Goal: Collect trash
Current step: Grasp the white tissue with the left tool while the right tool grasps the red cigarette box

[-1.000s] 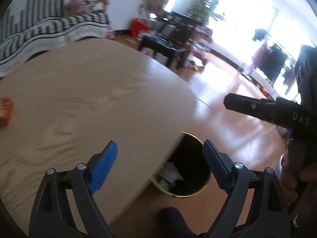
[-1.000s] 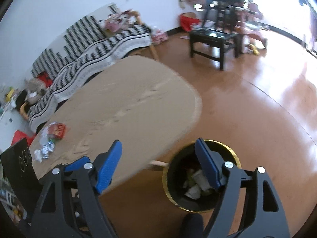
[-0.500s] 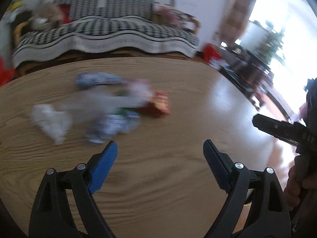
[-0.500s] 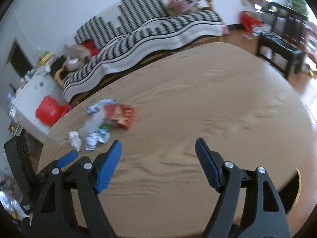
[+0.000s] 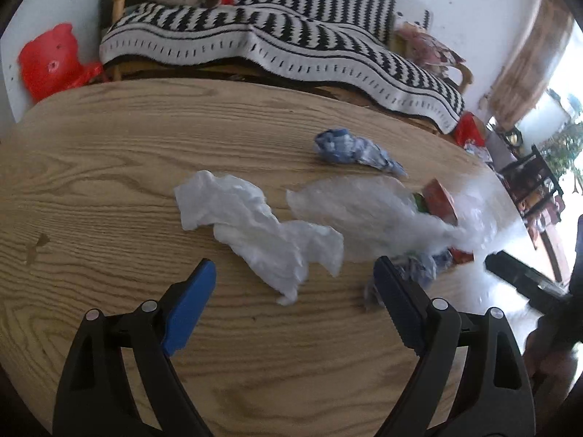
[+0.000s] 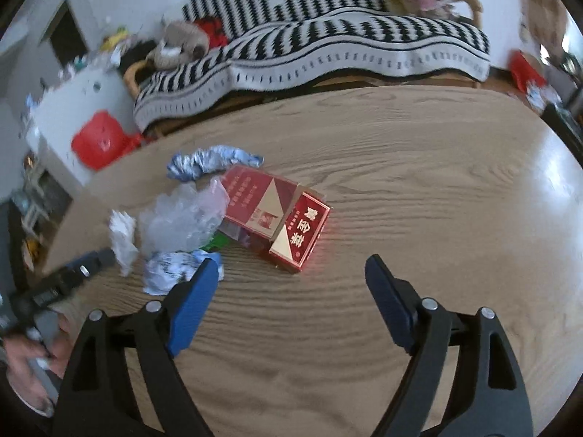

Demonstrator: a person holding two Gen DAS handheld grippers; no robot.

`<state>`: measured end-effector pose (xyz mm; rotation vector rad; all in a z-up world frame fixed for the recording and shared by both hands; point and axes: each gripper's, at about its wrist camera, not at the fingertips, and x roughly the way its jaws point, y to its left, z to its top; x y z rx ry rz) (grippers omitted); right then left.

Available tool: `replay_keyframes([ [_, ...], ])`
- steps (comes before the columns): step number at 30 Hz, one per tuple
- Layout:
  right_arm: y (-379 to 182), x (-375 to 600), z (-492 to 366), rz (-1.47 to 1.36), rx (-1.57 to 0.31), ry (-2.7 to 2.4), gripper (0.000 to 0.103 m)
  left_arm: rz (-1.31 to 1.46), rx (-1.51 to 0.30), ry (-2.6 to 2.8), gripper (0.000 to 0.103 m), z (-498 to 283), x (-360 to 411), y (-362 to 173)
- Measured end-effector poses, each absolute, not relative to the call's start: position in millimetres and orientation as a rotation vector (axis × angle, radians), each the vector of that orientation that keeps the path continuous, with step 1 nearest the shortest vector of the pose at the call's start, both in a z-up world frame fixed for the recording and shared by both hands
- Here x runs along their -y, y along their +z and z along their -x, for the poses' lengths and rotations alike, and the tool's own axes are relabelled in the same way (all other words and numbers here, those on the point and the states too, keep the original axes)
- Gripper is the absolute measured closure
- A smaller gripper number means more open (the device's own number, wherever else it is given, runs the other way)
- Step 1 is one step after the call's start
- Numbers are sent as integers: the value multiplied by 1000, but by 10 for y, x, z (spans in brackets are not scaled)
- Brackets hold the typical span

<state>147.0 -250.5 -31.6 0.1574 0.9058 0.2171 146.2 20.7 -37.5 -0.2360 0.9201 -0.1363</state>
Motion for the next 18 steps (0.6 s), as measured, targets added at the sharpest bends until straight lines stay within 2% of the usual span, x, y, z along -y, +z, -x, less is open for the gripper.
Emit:
replay_keyframes([
  [14, -570, 2257, -1882, -12, -928, 273, 17, 305, -952, -35, 16, -1753, -227, -552],
  [17, -595, 2280, -1974, -17, -933, 281, 17, 263, -948, -26, 31, -1742, -215, -561],
  [18, -601, 2284, -1999, -20, -931, 287, 17, 246, -944, -21, 43, -1736, -214, -560],
])
